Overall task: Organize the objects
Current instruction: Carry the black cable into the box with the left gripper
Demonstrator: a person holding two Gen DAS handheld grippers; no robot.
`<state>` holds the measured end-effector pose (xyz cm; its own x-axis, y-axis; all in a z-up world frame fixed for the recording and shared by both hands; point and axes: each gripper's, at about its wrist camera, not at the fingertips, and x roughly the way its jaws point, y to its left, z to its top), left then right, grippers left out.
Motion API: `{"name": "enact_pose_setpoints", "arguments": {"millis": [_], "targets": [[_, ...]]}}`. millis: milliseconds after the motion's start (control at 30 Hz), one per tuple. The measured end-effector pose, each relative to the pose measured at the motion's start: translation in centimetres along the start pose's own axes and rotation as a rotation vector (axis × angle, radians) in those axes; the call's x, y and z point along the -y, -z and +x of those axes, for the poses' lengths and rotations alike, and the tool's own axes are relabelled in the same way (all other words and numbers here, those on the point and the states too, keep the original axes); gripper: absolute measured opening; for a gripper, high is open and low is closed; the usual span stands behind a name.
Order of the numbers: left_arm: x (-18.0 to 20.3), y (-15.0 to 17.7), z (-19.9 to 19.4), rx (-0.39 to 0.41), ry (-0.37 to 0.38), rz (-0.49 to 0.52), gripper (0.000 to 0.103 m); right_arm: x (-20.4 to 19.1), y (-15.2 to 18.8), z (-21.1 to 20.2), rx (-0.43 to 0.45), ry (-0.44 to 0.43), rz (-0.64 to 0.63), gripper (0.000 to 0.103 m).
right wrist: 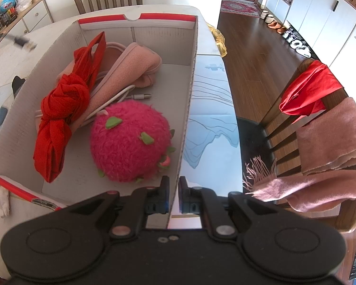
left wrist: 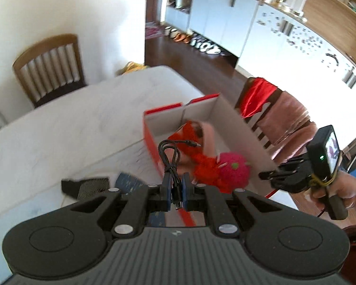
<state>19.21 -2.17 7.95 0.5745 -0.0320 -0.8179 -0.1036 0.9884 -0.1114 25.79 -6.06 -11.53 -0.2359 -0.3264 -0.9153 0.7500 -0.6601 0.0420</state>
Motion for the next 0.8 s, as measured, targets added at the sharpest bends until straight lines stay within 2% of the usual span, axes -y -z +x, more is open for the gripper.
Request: {"name": "enact_pose_setpoints", "arguments": {"millis": [133,333,600,800], "targets": [[2.1,-1.4,1.8,-0.002,0.034,0.045,0.007,0.0,0.0,0.0,0.000,-0.003,-0.007,0.007],[4.9,-2.6,7.0,-0.043,0.073,0.087,0.007,0.0,0.0,0.0,-0.001,-0.008,-0.017,0.007],[7.4,-4.0,13.2,-0.072,0.068,0.121,0.007,0.0,0.0,0.1,-0.002,-0.013,-0.026,0.007],[8.9,-4.5,17.6,-0.129,0.055,0.149,0.007,0.0,0.0,0.1,-0.003,-0.017,-0.036,0.007]]}}
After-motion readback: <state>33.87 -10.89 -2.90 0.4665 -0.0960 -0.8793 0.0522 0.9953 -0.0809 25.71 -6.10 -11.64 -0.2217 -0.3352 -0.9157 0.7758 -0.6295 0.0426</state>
